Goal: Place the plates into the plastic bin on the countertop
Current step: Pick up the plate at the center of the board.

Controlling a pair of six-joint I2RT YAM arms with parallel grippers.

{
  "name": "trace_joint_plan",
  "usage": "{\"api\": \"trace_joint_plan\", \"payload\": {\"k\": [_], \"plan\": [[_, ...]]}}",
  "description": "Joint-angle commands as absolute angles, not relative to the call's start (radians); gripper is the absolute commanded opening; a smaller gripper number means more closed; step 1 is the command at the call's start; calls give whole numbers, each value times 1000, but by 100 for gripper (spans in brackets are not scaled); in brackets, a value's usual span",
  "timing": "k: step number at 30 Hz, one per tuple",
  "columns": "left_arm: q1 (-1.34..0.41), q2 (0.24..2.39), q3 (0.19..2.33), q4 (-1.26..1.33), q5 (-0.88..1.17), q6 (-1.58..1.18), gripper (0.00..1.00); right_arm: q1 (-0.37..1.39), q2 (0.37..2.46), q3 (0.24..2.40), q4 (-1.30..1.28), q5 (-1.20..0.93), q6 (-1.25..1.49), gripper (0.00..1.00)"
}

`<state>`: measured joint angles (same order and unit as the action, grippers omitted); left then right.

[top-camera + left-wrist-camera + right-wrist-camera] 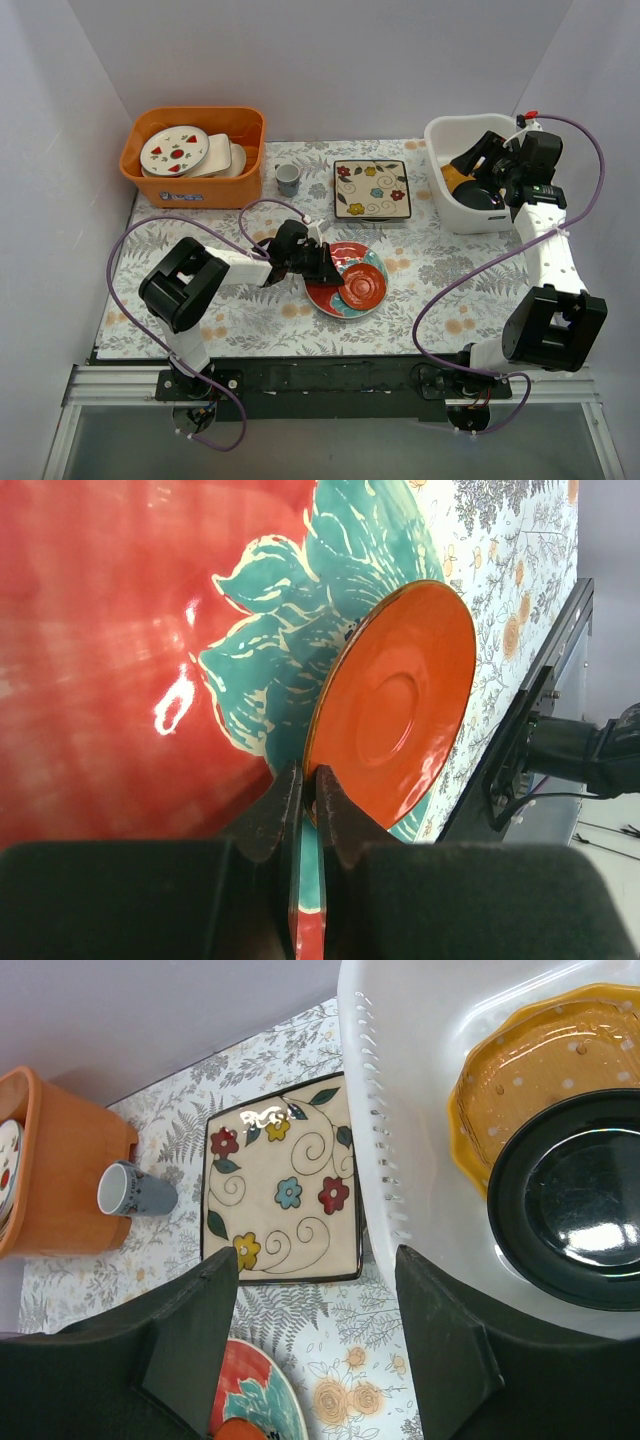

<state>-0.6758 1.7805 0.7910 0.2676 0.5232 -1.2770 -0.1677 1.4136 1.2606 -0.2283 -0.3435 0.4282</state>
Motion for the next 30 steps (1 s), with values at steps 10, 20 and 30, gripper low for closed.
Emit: {"api": "trace_joint_plan", "payload": {"k": [10,20,30], "plan": [[-684,1685,759,192,405,-1243,0,-160,1351,1247,-166,-365,430,74],[-683,1583,798,114,318,-1232,0,-97,1381,1282,-196,-379,407,83],[-681,1500,819,84,296,-1239,0,-11,1393,1267,-183,-449,357,94]]}}
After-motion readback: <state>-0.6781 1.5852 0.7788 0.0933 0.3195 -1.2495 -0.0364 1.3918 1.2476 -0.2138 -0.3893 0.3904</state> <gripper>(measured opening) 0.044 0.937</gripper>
